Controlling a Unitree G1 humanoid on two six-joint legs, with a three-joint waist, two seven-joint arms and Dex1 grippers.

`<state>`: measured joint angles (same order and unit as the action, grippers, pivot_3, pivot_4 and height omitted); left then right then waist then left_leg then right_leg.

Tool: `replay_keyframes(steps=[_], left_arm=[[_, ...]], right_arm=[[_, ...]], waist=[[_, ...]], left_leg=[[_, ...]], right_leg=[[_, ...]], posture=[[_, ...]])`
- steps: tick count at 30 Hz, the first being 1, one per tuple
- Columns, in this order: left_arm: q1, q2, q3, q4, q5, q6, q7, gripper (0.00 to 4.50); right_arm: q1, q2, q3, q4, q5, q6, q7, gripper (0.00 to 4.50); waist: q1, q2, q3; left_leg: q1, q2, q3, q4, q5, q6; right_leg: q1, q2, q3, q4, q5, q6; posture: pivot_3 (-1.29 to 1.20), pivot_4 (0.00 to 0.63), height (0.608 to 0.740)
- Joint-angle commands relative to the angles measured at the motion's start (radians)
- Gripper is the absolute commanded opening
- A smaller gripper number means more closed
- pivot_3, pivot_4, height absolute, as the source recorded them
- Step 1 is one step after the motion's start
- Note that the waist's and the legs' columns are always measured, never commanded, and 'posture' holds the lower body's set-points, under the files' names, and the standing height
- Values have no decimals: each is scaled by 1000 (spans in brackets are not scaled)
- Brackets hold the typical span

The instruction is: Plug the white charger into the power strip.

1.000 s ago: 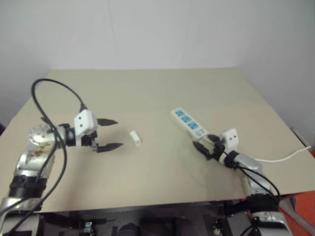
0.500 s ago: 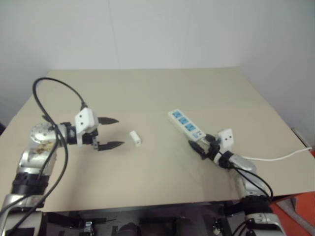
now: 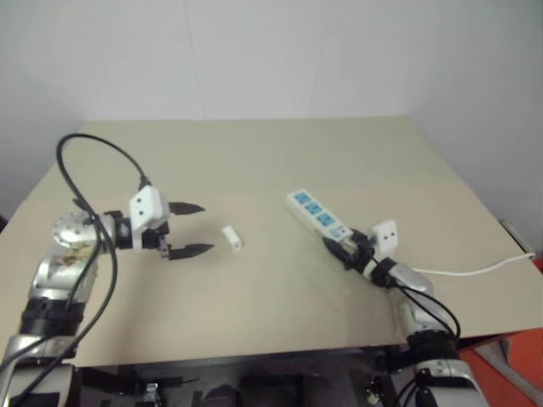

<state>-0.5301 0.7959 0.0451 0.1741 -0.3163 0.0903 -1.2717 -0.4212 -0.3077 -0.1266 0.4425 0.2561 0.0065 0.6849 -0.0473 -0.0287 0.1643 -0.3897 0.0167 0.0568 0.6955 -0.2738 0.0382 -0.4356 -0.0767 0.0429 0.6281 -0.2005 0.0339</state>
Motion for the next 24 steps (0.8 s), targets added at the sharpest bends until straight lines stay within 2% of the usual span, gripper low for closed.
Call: replay_keyframes(steps=[1,7,10,13,15,17,21,24], left_arm=[[-75,16,-19,1,8,-35,-47,4500],[-282,79,-163,94,108,-147,-280,4500],[-460,99,-341,172,199,-238,-341,4500],[-662,51,-511,311,282,-343,-343,4500],[-763,19,-618,390,279,-405,-343,4500],[-861,-13,-778,465,273,-505,-343,4500],[-981,-79,-1006,606,280,-650,-343,4500],[-1029,-151,-1103,716,285,-718,-343,4500]], right_arm=[[-3,-3,23,5,-7,-16,29,3420],[-4,-29,40,15,-23,-18,60,3420],[-9,-44,60,36,-48,-19,63,3420],[-11,-53,78,52,-70,-20,64,3420],[-16,-50,74,60,-63,-14,67,3420],[-18,-48,72,60,-58,-6,67,3420],[-17,-51,74,62,-57,6,63,3420],[-15,-53,76,59,-58,14,61,3420]], waist=[[1,0,0],[0,0,0],[2,0,0],[5,-1,0],[4,-1,0],[0,-1,0],[-2,-1,0],[0,-1,0]], left_leg=[[0,0,0,0,0,0],[0,0,1,0,0,0],[0,-1,4,0,0,0],[1,-1,5,1,0,0],[3,-2,5,1,0,0],[4,-1,5,1,-1,1],[5,-1,3,0,-1,1],[5,-1,3,1,-1,1]], right_leg=[[0,0,0,0,0,0],[0,1,0,-1,0,0],[1,1,0,-1,0,0],[4,1,-1,-2,0,0],[6,1,-1,-3,-1,1],[8,1,0,-4,-1,1],[8,2,2,-3,-1,1],[8,2,2,-3,-1,1]], posture=[[0,150,740],[0,150,740],[0,150,740],[0,150,740],[0,150,740],[0,150,740],[0,150,740],[0,150,740]])
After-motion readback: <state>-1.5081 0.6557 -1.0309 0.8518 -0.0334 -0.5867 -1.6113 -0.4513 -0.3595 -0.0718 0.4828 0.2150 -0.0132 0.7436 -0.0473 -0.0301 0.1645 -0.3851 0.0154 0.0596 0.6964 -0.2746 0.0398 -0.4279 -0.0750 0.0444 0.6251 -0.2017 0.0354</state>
